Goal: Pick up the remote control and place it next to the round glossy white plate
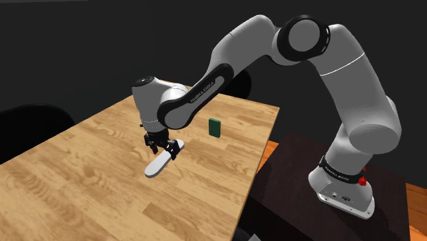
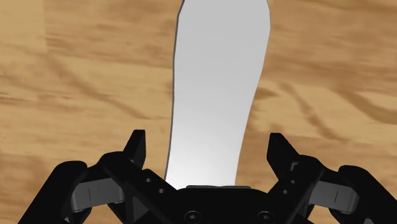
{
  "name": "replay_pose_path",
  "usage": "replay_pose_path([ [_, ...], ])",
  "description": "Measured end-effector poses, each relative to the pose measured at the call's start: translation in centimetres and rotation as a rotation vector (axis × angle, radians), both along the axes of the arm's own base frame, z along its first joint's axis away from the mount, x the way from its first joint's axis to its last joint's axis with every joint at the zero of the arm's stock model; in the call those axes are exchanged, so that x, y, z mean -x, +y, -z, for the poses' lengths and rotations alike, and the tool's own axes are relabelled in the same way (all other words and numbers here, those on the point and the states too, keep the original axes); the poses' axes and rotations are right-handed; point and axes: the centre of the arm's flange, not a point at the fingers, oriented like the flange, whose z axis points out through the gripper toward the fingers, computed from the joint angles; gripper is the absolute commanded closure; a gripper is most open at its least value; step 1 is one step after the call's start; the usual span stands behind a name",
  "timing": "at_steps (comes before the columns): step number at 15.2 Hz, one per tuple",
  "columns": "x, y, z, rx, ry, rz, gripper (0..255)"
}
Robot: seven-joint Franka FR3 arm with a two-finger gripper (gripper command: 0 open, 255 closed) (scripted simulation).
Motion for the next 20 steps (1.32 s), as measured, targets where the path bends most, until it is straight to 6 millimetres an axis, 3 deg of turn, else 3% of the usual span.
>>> replay_pose_path([
  [5, 0.1, 0.0, 0.2, 0.000, 0.000, 0.000, 0],
  [6, 0.1, 0.0, 0.2, 0.000, 0.000, 0.000, 255],
  [16, 0.0, 0.0, 0.2, 0.000, -0.001, 0.000, 255],
  [20, 0.0, 0.1, -1.4, 0.000, 0.000, 0.000, 255],
])
